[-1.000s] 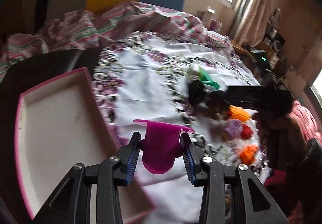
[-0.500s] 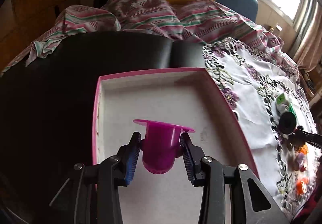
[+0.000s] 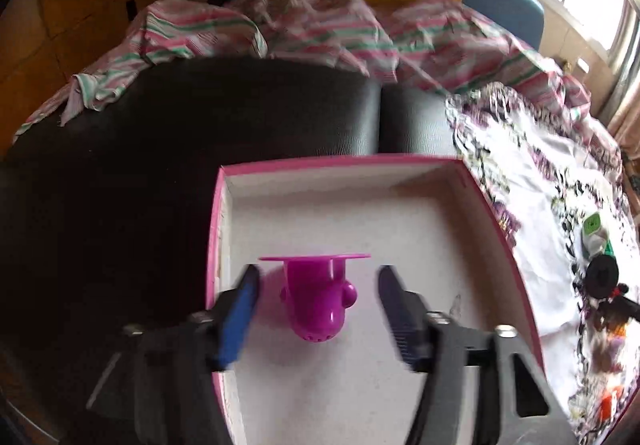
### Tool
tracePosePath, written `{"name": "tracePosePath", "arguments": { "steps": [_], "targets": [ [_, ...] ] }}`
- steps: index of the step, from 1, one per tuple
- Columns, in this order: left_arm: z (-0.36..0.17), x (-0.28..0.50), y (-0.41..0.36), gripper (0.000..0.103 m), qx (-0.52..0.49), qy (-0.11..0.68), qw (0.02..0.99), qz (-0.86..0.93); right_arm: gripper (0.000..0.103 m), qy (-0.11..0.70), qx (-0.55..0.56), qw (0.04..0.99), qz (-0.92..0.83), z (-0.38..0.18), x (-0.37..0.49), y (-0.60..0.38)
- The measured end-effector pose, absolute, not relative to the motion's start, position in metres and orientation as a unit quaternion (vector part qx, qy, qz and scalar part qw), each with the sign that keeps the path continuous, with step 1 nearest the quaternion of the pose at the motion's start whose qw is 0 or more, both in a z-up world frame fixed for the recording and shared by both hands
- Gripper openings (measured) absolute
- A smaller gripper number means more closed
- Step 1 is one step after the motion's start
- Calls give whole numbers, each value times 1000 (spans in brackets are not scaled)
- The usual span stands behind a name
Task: Organize rigid objects
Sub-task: 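Release the suction cup in the tray with left gripper while right grasps the brown claw clip, then lift the brown claw clip with the right gripper toward the tray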
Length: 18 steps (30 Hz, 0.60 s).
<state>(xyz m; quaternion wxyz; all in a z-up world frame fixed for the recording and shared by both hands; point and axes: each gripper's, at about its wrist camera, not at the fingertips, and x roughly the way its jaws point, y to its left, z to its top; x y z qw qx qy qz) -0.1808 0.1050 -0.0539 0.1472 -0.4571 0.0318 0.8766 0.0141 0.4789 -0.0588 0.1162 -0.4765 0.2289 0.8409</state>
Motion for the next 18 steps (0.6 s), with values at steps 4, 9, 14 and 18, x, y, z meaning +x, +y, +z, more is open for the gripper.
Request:
{"name": "tracePosePath", "arguments": {
  "steps": [4,9,14,18],
  "targets": [
    [-41,-164,101,68,-433,44,139,890,44,220,-478,117,842,-59,13,477],
    [-18,-127,97,69,-392,50,137,908,44,215,-479,117,843,-58,13,476],
    [-1,-90,101,72,-360,67,134,921,44,204,-481,118,845,-58,13,473],
    [9,-68,102,73,-347,71,133,926,44,183,-482,119,848,-57,11,468]
  ]
}}
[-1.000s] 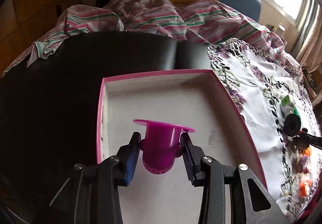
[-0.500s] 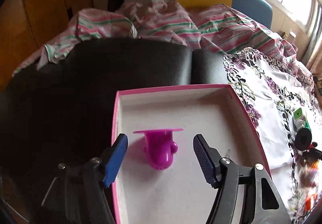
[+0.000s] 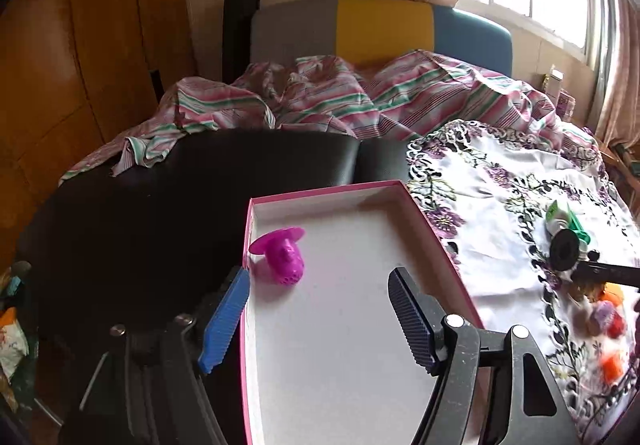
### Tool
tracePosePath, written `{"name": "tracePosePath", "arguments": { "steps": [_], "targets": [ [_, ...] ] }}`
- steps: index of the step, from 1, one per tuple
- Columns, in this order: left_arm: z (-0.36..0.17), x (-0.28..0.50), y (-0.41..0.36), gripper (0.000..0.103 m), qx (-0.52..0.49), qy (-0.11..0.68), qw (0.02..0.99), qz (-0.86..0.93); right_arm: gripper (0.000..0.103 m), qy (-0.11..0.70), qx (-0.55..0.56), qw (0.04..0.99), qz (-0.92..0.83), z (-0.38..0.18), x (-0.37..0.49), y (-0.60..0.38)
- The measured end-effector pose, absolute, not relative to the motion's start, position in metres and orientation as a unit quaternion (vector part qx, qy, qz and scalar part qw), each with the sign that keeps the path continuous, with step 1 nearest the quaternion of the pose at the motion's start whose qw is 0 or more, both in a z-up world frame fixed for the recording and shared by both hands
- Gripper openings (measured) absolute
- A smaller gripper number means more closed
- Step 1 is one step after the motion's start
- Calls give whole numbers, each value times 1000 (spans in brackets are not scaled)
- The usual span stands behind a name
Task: Organize rigid objects
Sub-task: 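Lift the brown claw clip with the right gripper toward the tray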
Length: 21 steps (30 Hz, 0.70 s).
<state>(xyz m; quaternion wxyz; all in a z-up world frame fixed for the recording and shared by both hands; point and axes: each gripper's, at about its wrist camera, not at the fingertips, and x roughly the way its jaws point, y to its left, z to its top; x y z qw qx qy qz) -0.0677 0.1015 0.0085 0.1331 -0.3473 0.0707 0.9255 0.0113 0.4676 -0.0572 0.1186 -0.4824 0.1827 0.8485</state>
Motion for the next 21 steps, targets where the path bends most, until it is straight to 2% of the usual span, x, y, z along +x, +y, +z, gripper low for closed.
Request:
{"name": "tracePosePath", "arguments": {
  "steps": [21],
  "targets": [
    [28,-27,86,76,-313,103,105,938,44,133,-483,126,856,-56,11,455]
  ]
}}
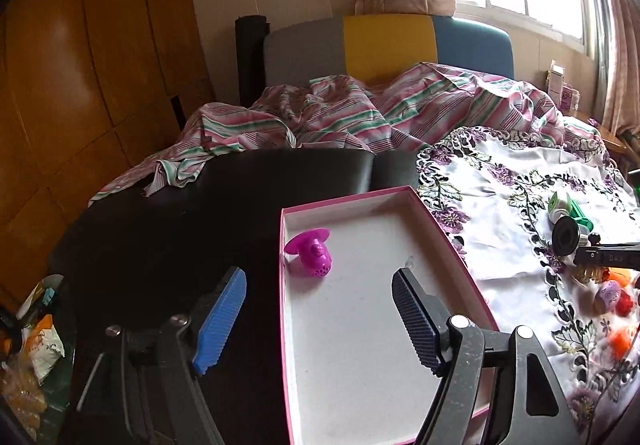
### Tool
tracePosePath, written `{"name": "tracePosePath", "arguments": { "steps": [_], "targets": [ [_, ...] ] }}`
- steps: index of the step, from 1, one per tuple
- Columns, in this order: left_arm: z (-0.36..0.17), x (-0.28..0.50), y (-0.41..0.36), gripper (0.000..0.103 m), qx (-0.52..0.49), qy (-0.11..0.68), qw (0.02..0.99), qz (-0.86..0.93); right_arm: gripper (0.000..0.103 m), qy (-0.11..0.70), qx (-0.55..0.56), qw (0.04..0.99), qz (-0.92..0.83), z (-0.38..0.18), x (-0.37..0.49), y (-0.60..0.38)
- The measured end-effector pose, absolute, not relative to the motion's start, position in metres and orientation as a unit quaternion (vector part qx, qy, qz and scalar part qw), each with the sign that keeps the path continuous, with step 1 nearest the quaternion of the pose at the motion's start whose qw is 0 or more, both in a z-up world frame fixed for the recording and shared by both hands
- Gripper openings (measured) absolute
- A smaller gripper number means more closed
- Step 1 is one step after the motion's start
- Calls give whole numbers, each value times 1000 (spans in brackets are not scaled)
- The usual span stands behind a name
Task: Organize rigid objects
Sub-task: 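Lift the brown claw clip with the right gripper toward the tray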
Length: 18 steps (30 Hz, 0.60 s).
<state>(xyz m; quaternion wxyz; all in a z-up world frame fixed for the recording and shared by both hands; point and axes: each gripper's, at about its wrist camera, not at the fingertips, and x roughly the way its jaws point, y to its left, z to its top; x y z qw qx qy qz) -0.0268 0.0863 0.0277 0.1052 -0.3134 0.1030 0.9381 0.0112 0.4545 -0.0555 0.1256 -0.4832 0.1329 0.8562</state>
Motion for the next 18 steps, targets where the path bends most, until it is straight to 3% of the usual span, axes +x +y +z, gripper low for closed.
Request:
{"name": "tracePosePath", "arguments": {
  "steps": [18],
  "targets": [
    [21,-19,73,79,-323,110,92,936,44,149,-468,89,866,-47,16,444]
  ]
}}
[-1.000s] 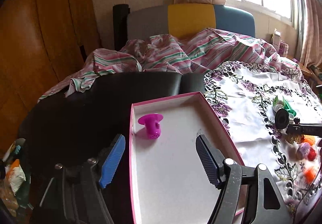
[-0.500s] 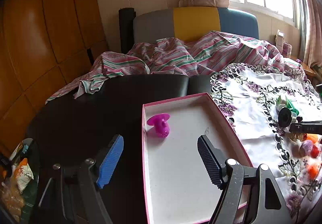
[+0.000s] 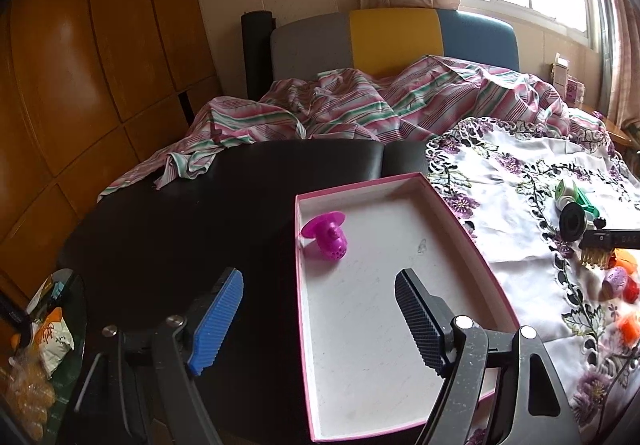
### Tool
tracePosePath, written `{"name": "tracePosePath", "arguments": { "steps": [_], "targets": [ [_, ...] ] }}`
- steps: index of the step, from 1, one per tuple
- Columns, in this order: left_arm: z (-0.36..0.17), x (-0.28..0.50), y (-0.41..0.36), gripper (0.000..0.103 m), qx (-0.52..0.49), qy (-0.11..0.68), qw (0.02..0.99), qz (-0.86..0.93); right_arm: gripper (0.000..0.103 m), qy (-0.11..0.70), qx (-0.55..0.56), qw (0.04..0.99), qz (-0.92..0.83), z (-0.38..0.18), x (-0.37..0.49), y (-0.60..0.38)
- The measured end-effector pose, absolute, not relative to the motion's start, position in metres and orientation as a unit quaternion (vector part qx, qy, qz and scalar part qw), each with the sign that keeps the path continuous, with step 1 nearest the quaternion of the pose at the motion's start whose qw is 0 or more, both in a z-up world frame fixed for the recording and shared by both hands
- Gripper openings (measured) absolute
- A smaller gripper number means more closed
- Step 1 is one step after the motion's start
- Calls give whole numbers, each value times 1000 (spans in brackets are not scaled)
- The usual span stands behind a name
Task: Organize rigid objects
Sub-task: 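Lift the brown claw clip with the right gripper toward the tray, then lower the claw clip into the tray beside the suction cup, open right gripper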
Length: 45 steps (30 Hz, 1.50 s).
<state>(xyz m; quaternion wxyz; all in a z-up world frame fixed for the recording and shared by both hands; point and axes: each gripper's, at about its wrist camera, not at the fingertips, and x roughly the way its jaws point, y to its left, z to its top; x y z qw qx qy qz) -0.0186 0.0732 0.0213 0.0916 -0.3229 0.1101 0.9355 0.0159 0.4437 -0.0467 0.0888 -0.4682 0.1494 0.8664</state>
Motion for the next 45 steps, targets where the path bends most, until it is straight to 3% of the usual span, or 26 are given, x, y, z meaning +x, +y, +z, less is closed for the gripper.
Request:
{"name": "tracePosePath", "arguments": {
  "steps": [14,24,31,39,45],
  "targets": [
    [-6,-28,29,79,-368,78,53,925,44,169,-459,28,872,-32,10,405],
    [-21,-29,0,79,-386,57,23,920,44,146,-428,-108,885,9,-29,293],
    [-24,-33,-14,79,-389,46,13,920,44,137,-454,-182,861,-10,-71,212],
    [-30,-37,-21,79,-399,34,7,916,44,139,-499,-185,835,-43,-114,164],
    [-33,-38,-22,79,-403,32,7,914,53,173,-506,-191,823,-52,-133,158]
  ]
}}
